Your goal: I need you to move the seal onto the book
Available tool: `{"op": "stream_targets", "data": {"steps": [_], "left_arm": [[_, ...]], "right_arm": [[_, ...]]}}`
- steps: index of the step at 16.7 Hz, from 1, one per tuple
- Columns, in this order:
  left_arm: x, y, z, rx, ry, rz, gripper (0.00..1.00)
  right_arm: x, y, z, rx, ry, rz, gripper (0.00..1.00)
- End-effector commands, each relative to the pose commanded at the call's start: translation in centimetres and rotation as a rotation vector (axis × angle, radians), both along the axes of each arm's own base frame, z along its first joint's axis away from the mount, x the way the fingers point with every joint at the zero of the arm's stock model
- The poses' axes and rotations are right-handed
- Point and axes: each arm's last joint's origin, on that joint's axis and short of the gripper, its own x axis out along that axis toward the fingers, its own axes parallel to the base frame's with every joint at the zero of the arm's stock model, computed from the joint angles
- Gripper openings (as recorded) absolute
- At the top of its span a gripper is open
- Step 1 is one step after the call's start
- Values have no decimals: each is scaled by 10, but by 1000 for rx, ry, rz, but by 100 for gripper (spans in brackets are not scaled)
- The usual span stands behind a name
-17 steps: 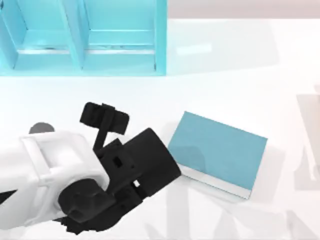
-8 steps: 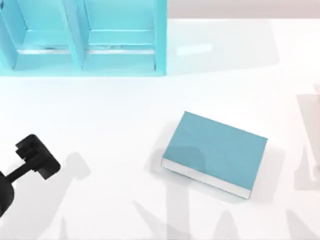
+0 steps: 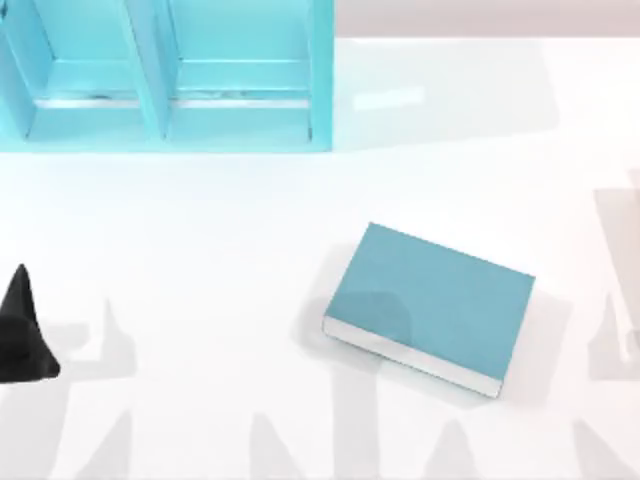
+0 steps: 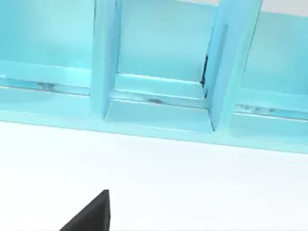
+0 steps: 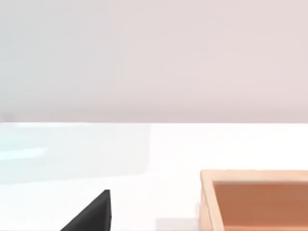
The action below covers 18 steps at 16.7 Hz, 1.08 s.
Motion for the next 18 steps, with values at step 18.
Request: {"op": "stream_targets", "data": {"steps": [18], "left_arm": [[-3,7,2,120,-135,15,100]], "right_arm": [[14,-11,64,-74,323,-74,100]]}}
